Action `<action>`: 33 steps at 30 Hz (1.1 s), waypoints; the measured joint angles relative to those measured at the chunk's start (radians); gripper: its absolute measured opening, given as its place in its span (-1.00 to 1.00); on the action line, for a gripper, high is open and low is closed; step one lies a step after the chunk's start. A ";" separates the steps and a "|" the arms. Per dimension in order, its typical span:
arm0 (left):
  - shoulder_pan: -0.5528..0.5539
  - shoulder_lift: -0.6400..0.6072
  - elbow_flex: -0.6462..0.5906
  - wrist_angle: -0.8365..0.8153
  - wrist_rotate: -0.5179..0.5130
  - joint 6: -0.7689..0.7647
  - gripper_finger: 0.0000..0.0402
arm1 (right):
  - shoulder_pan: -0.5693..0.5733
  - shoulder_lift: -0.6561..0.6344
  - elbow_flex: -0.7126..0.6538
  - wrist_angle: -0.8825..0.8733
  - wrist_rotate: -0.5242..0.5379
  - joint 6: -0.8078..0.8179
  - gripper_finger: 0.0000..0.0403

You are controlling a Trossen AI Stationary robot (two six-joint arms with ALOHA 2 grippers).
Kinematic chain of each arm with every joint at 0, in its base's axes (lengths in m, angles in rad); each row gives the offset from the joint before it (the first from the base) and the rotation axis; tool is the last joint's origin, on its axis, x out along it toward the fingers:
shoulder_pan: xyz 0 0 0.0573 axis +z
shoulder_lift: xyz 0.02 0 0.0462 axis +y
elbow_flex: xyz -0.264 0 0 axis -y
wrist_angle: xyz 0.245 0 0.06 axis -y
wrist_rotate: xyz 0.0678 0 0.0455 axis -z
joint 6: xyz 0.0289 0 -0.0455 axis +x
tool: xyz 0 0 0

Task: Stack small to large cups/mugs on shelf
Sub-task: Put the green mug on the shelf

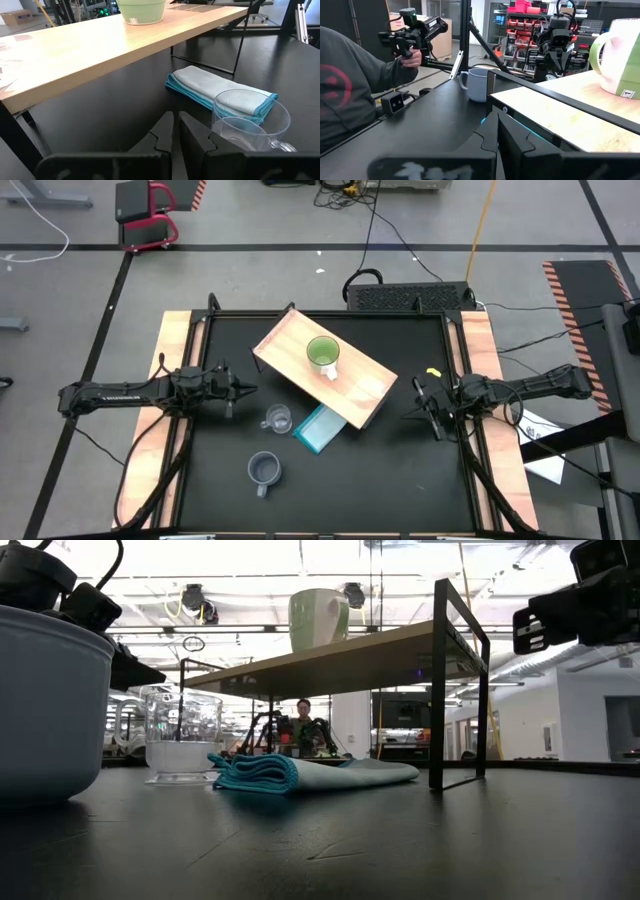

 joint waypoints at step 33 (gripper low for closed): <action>0.001 0.052 0.252 0.026 -0.073 -0.082 -0.85 | 0.000 0.000 -0.002 -0.001 -0.001 0.001 -1.00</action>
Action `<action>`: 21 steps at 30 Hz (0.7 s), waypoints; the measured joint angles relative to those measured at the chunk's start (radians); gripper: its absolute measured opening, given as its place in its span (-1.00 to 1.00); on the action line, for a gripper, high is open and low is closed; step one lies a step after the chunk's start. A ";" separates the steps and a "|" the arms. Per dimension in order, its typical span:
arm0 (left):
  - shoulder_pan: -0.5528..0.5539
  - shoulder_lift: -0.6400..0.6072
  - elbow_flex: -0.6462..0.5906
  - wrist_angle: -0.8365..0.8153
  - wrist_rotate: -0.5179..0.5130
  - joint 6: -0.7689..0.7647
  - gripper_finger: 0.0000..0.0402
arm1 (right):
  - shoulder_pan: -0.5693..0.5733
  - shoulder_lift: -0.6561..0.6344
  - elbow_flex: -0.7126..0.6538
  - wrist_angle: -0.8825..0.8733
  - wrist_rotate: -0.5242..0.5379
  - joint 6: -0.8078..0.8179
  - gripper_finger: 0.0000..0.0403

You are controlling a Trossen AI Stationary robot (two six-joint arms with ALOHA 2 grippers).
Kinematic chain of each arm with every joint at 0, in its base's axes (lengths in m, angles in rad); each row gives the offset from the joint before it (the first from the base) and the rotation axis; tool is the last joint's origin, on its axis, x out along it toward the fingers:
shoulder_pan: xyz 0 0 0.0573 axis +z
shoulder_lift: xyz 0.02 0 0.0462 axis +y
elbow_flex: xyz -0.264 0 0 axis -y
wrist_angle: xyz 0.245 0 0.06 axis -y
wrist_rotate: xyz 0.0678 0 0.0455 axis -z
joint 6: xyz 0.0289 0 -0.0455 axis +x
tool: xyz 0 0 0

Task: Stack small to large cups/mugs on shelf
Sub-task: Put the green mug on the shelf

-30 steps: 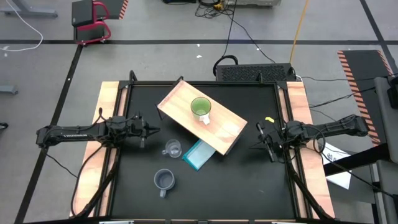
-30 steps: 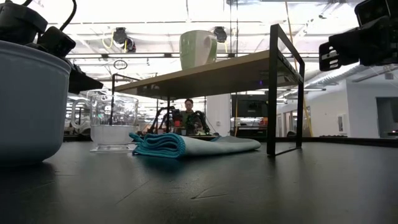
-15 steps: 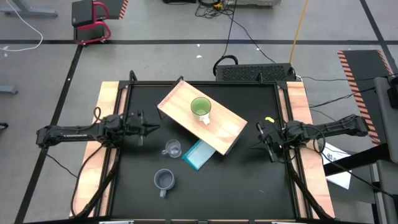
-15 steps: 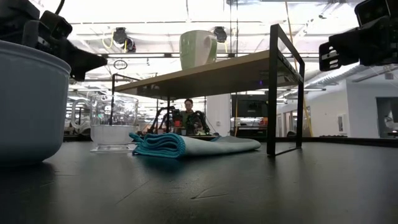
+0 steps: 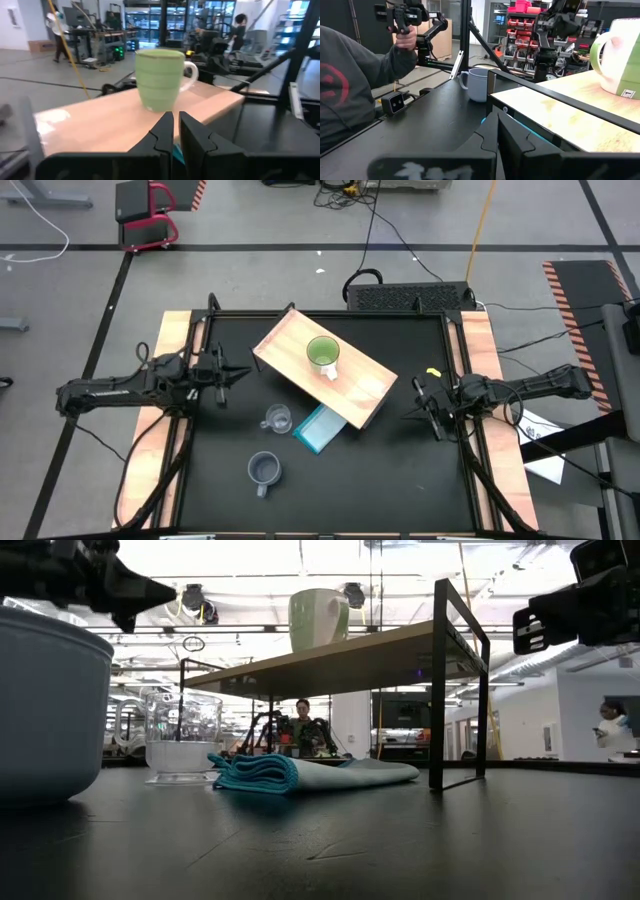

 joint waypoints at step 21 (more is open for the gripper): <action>0.037 0.465 0.174 0.233 0.025 0.089 -0.85 | 0.000 0.000 0.000 0.000 0.000 0.029 -1.00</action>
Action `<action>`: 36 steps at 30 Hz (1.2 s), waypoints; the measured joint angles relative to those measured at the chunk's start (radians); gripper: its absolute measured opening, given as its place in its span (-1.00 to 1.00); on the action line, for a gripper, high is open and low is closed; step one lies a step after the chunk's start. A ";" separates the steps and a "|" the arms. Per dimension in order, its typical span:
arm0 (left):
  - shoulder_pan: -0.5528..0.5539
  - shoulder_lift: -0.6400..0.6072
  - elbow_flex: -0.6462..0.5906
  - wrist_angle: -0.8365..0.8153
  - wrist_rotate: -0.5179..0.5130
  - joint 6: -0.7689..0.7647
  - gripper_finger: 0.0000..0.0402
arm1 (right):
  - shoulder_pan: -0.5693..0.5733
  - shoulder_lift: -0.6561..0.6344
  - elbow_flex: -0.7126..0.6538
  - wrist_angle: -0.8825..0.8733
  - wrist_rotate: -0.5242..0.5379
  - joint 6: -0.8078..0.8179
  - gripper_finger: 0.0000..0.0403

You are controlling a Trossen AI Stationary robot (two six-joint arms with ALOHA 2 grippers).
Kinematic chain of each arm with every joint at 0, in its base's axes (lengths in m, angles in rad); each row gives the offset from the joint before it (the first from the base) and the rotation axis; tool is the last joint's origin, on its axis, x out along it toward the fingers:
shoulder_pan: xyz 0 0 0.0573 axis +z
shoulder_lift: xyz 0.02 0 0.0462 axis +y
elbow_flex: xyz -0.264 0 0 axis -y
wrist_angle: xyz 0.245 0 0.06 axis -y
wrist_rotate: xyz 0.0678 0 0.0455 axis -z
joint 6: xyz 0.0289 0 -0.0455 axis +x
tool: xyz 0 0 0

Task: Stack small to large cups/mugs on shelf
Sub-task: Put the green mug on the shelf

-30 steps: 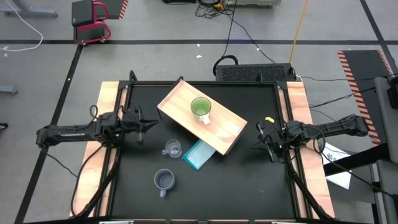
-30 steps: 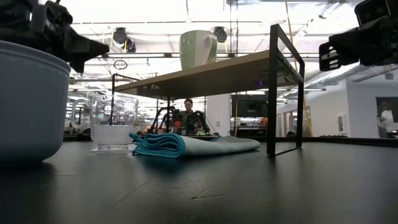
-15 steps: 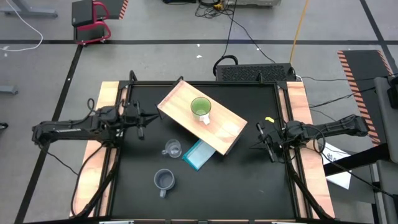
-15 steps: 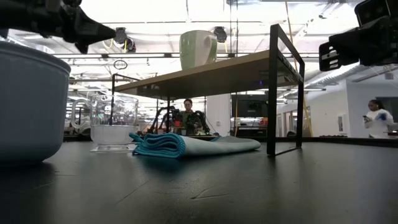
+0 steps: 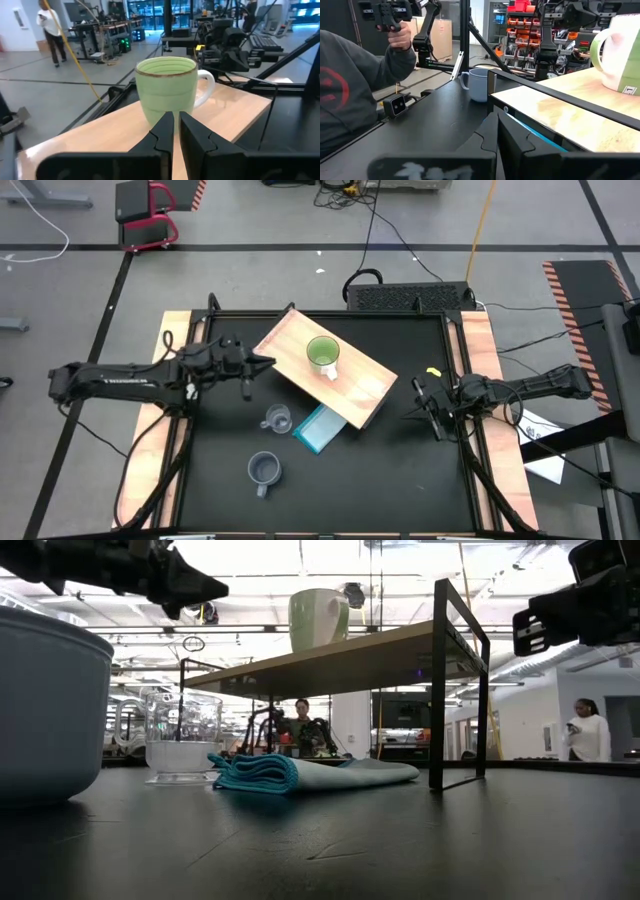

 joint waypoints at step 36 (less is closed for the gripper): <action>0.052 0.251 0.310 -0.038 0.223 0.016 -1.00 | 0.000 0.004 0.000 -0.007 0.000 -0.007 -1.00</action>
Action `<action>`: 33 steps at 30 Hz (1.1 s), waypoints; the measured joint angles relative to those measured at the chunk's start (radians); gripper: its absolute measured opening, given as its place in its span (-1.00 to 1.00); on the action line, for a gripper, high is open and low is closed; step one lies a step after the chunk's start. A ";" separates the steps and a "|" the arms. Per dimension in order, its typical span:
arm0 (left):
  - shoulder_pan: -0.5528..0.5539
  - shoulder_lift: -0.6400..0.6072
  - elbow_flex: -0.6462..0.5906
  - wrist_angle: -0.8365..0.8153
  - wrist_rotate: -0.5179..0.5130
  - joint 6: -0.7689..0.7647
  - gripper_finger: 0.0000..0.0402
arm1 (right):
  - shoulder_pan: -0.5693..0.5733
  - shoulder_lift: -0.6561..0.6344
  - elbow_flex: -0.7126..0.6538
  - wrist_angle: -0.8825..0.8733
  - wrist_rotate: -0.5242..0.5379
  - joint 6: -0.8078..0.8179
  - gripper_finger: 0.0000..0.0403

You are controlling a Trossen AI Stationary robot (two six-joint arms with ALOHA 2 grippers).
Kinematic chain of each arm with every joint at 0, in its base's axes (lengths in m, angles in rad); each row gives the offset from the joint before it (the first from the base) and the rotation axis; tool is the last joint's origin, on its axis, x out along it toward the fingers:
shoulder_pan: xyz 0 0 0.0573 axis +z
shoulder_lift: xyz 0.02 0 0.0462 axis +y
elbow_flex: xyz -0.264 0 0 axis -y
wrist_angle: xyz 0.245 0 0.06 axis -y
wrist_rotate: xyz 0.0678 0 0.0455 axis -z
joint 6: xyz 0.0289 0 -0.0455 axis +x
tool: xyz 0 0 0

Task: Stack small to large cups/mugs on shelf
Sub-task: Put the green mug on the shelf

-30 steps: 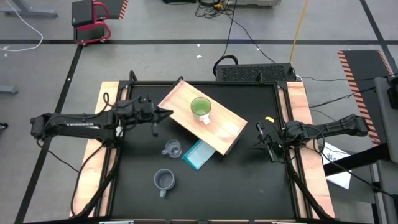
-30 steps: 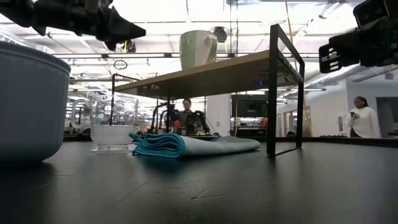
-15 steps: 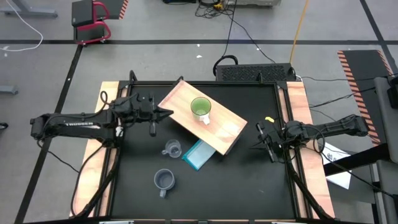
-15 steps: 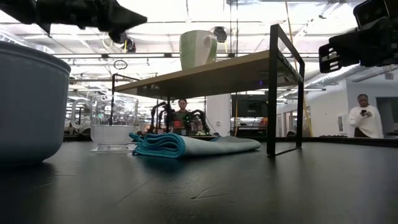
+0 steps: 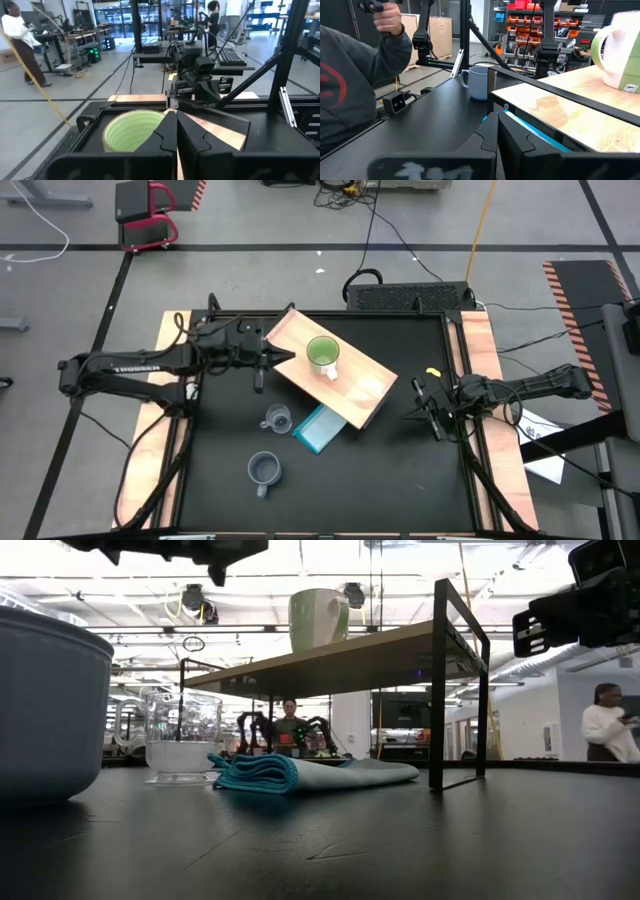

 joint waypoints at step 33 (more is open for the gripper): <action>0.086 0.249 0.369 -0.388 0.130 0.061 -1.00 | 0.000 0.000 0.000 0.006 0.000 -0.010 -1.00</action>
